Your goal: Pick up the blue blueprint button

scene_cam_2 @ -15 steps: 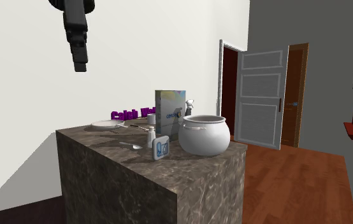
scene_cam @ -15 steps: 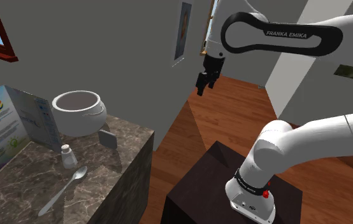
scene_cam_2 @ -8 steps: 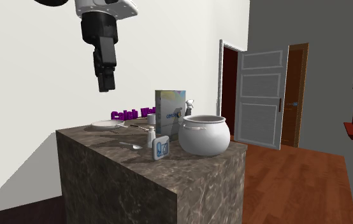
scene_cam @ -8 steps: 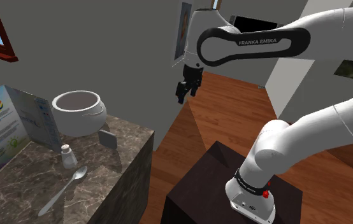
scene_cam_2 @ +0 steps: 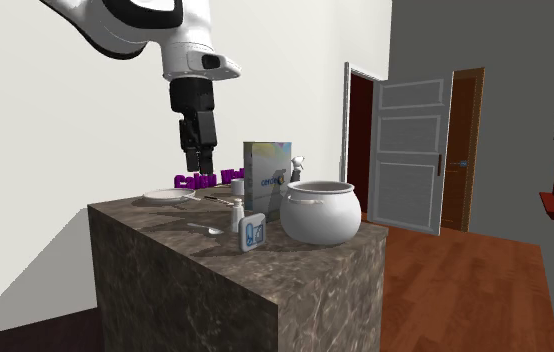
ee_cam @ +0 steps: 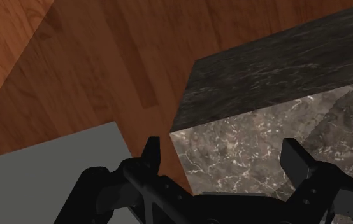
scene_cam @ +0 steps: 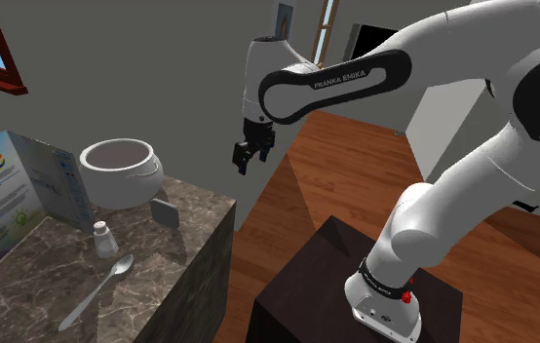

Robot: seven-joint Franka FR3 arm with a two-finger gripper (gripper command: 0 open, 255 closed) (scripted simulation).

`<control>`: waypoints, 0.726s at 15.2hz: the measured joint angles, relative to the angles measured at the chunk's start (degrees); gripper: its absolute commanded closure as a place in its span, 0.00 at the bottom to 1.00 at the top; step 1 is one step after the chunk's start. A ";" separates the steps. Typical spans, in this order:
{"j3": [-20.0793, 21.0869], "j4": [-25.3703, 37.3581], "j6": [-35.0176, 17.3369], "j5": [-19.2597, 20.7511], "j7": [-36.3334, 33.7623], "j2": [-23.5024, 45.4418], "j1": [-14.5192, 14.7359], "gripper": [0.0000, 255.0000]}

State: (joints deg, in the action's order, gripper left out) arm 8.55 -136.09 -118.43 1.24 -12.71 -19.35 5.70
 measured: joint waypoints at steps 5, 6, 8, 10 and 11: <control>2.78 5.64 -4.51 0.91 -4.10 10.39 0.95 0.00; 3.29 7.11 -5.15 1.28 -5.01 12.55 1.19 0.00; 4.22 8.91 -6.57 1.92 -6.80 15.93 1.79 0.00; 4.94 11.72 -7.98 3.00 -8.57 20.29 2.36 0.00; 5.31 13.75 -8.59 3.77 -9.70 23.02 2.78 0.00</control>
State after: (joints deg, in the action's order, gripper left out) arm 13.86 -122.34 -127.02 5.01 -22.41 3.67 8.47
